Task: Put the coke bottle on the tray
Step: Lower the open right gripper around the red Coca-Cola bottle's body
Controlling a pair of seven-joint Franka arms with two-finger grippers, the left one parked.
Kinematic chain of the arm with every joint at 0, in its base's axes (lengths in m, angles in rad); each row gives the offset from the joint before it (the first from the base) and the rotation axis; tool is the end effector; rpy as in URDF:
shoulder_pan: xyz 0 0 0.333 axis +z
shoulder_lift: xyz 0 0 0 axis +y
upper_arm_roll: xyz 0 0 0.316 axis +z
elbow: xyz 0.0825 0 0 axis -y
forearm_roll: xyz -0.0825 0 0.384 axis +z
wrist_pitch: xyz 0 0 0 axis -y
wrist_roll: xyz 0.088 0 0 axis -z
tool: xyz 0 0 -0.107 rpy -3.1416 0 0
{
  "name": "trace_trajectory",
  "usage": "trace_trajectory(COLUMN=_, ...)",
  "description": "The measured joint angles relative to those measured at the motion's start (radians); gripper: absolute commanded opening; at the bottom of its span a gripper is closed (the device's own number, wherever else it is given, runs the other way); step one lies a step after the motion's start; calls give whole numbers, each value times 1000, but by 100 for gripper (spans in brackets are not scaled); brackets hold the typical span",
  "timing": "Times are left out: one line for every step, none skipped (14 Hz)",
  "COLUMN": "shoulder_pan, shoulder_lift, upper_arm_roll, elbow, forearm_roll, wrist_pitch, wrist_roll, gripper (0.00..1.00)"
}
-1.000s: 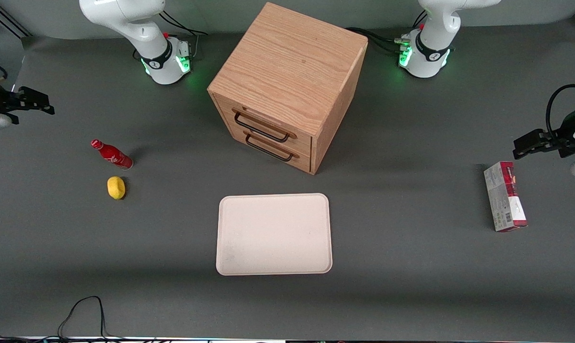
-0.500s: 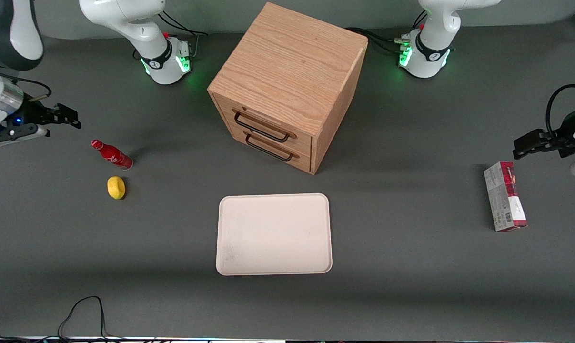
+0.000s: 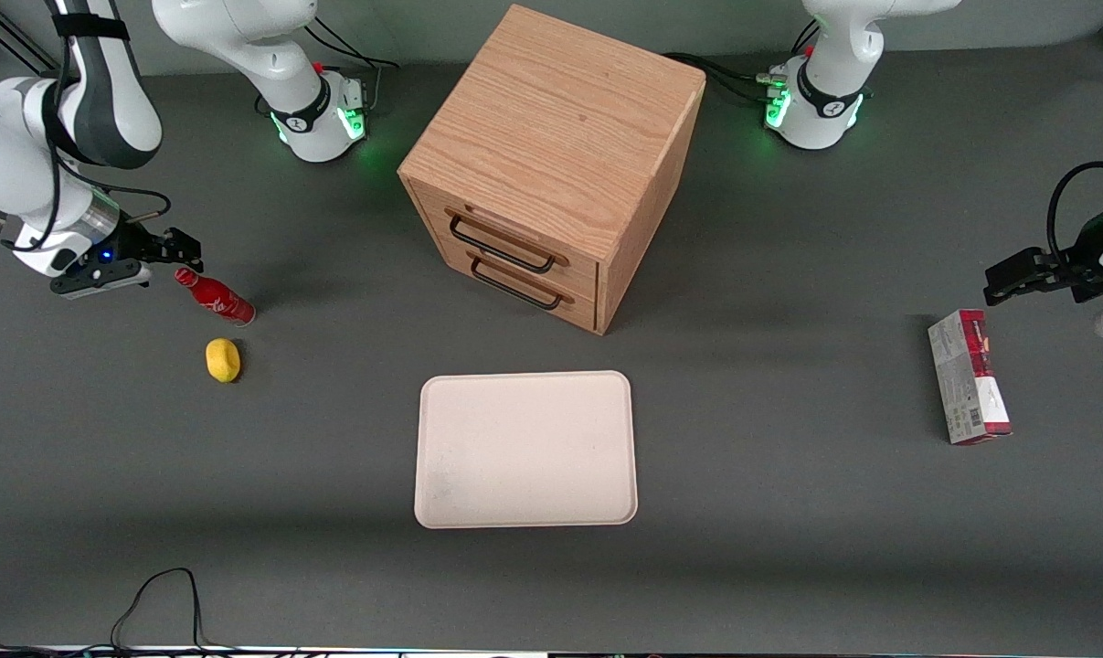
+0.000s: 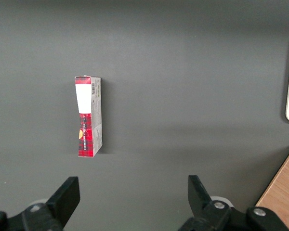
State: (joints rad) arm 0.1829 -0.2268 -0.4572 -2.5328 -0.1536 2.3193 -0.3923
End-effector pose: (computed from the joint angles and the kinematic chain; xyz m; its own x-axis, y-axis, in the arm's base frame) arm 0.4231 -0.1188 0.3471 0.9728 0.2314 -0.0091 0.2314 -0.9728 0.0097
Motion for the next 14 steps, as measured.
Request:
trace_trajectory(shoulder_pan=0, shoulder_lift=8, upper_arm_roll=-2, elbow=-4, forearm_roll=0, wrist_pitch=9, wrist_roll=0, gripper=100)
trace_trajectory(shoulder_pan=0, shoulder_lift=12, upper_arm_roll=-4, elbow=-8, forearm_roll=0, wrist_pitch=15, wrist_roll=0, gripper=100)
trace_trajectory(shoulder_pan=0, shoulder_lift=13, upper_arm_roll=-6, elbow=-9, forearm_roll=0, wrist_pitch=16, wrist_roll=0, gripper=100)
trace_trajectory(shoulder_pan=0, shoulder_lift=13, upper_arm_roll=-7, elbow=-10, forearm_roll=0, wrist_pitch=17, wrist_roll=0, gripper=100)
trace_trajectory(shoulder_pan=0, shoulder_lift=13, upper_arm_roll=-9, elbow=-10, forearm_roll=0, wrist_pitch=17, wrist_roll=0, gripper=100)
trace_trajectory(shoulder_pan=0, shoulder_lift=13, upper_arm_roll=-10, elbow=-10, forearm_roll=0, wrist_pitch=17, wrist_roll=0, gripper=100)
trace_trajectory(shoulder_pan=0, shoulder_lift=13, upper_arm_roll=-11, elbow=-10, forearm_roll=0, wrist_pitch=17, wrist_roll=0, gripper=100)
trace_trajectory(shoulder_pan=0, shoulder_lift=13, upper_arm_roll=-11, elbow=-10, forearm_roll=0, wrist_pitch=17, wrist_roll=0, gripper=100)
trace_trajectory(shoulder_pan=0, shoulder_lift=13, upper_arm_roll=-11, elbow=-11, forearm_roll=0, wrist_pitch=17, wrist_roll=0, gripper=100)
trace_trajectory(shoulder_pan=0, shoulder_lift=13, upper_arm_roll=-11, elbow=-12, forearm_roll=0, wrist_pitch=17, wrist_roll=0, gripper=100)
trace_trajectory(shoulder_pan=0, shoulder_lift=14, upper_arm_roll=-11, elbow=-12, forearm_roll=0, wrist_pitch=17, wrist_roll=0, gripper=100)
trace_trajectory(shoulder_pan=0, shoulder_lift=14, upper_arm_roll=-11, elbow=-13, forearm_roll=0, wrist_pitch=17, wrist_roll=0, gripper=100)
trace_trajectory(shoulder_pan=0, shoulder_lift=14, upper_arm_roll=-12, elbow=-14, forearm_roll=0, wrist_pitch=17, wrist_roll=0, gripper=99)
trace_trajectory(shoulder_pan=0, shoulder_lift=14, upper_arm_roll=-12, elbow=-15, forearm_roll=0, wrist_pitch=17, wrist_roll=0, gripper=99)
